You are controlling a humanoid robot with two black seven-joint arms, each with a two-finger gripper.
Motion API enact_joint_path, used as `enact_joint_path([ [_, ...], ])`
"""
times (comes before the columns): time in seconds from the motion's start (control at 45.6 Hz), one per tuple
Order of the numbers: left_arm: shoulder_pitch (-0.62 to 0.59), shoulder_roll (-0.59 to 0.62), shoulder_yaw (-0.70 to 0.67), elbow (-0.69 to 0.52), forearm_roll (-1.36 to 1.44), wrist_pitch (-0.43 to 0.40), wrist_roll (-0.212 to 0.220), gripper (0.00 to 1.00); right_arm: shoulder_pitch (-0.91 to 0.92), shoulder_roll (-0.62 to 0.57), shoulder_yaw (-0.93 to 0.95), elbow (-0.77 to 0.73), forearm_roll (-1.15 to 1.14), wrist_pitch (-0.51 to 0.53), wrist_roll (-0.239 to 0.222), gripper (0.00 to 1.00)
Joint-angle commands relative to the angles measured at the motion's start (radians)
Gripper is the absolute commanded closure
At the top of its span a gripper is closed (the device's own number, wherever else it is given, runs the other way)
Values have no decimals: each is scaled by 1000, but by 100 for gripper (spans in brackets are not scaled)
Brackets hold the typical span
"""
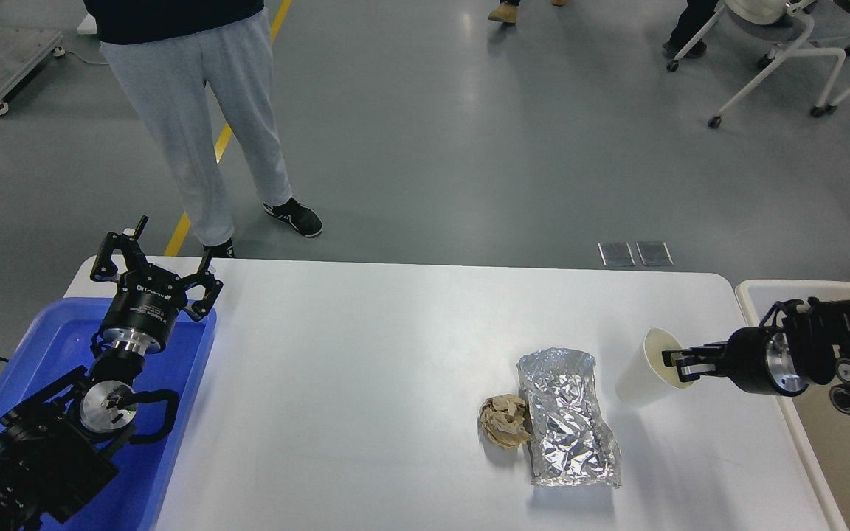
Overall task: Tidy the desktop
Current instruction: 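Lift the paper cup with the right gripper and carry it over the bin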
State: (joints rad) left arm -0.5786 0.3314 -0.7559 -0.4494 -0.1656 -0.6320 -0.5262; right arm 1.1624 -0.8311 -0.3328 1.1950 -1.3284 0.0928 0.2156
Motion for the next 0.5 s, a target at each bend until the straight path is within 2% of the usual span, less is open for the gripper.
enact_joint_path([
  [0.0, 0, 0, 0, 0, 0, 0, 0, 0, 147, -108, 1, 87, 14, 105, 1, 100],
  [0.483, 0, 0, 0, 0, 0, 0, 0, 0, 448, -295, 21, 224, 12, 360, -1, 100],
])
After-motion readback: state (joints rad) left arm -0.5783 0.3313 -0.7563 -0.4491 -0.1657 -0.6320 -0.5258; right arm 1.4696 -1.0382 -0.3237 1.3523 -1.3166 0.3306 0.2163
